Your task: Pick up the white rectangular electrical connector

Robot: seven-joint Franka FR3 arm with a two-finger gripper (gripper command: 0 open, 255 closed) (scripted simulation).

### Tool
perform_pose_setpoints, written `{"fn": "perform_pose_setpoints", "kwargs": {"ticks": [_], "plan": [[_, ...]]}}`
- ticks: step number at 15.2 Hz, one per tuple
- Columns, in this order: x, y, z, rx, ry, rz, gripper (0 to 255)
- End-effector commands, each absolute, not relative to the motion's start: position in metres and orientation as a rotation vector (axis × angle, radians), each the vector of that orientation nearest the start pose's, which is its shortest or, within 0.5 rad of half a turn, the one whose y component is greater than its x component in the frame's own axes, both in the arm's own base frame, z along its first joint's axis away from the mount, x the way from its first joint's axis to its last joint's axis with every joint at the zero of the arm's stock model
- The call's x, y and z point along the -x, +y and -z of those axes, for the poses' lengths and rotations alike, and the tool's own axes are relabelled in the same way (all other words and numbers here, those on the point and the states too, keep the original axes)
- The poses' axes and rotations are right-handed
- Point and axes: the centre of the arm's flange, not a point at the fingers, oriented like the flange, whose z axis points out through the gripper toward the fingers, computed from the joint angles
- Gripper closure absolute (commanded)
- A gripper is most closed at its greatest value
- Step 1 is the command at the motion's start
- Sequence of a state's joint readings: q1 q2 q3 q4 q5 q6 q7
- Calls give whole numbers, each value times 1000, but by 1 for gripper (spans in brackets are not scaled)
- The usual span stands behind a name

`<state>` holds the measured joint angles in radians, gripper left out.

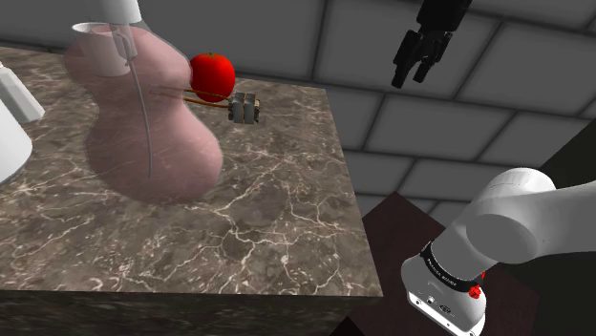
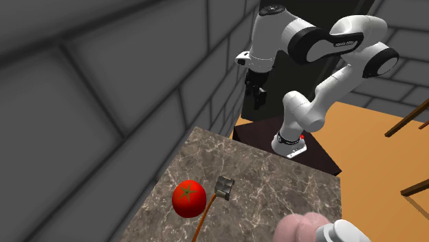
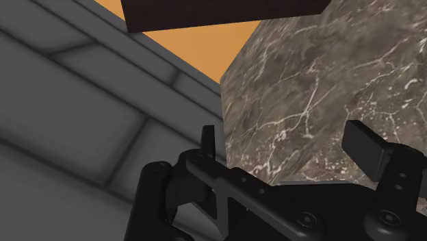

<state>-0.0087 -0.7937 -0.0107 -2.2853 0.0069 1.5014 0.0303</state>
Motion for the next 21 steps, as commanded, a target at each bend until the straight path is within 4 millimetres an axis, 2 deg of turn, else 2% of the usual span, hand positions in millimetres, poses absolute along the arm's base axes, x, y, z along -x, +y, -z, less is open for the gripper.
{"fn": "perform_pose_setpoints", "kwargs": {"ticks": [1,11,21], "plan": [[-298,-6,-620,3126,72,15,0],[-398,83,-609,3123,-222,-16,0],[-479,190,-597,3093,-516,-47,0]]}}
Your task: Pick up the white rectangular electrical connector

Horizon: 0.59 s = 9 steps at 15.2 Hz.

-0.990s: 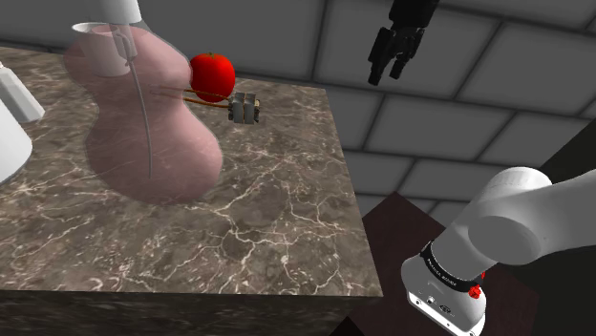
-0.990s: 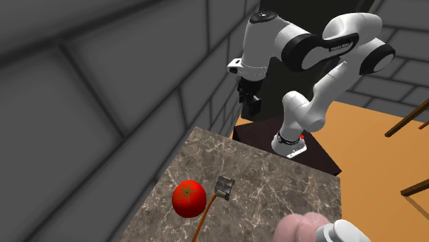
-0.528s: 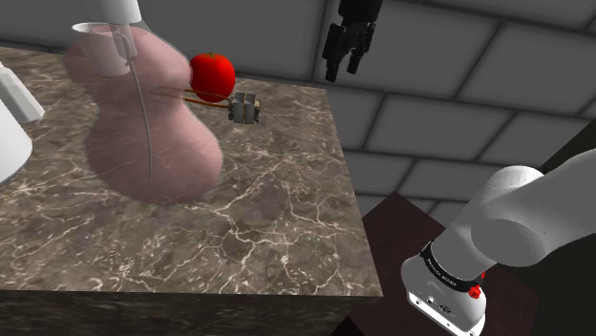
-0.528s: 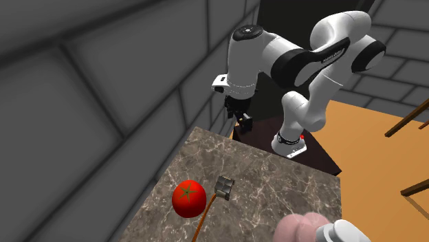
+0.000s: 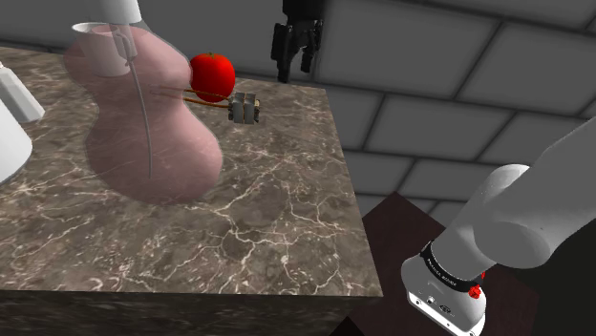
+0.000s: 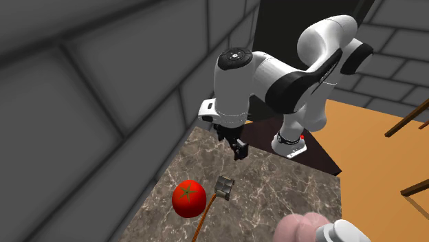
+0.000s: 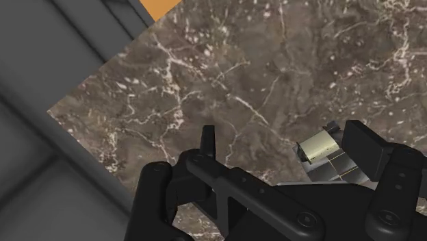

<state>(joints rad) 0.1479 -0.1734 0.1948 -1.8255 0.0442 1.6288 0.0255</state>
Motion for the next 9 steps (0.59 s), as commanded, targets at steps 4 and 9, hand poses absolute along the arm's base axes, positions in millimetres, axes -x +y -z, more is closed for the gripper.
{"fn": "perform_pose_setpoints", "kwargs": {"ticks": [4,9], "plan": [[-506,237,-591,3073,-632,-59,0],[-532,294,-584,3043,-768,-73,0]]}}
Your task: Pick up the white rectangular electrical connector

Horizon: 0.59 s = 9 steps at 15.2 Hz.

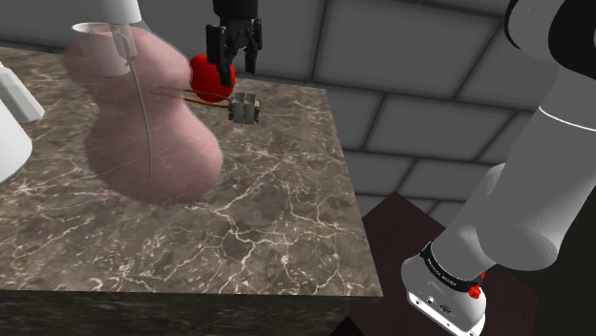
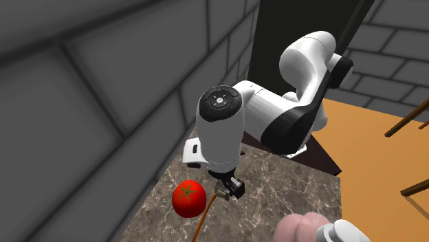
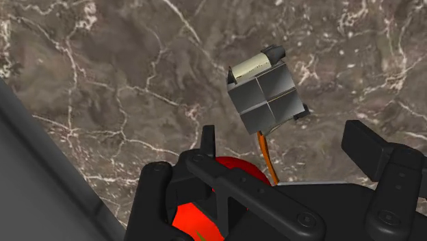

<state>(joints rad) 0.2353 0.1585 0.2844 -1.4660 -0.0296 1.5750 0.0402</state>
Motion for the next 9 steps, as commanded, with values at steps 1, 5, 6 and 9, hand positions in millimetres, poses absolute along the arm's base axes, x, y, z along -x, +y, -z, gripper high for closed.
{"fn": "perform_pose_setpoints", "kwargs": {"ticks": [1,5,6,9], "plan": [[-532,294,-579,3043,-768,-73,0],[-532,294,-558,3043,-768,-73,0],[-532,294,-553,3043,-768,-73,0],[-532,294,-544,3043,-768,-73,0]]}}
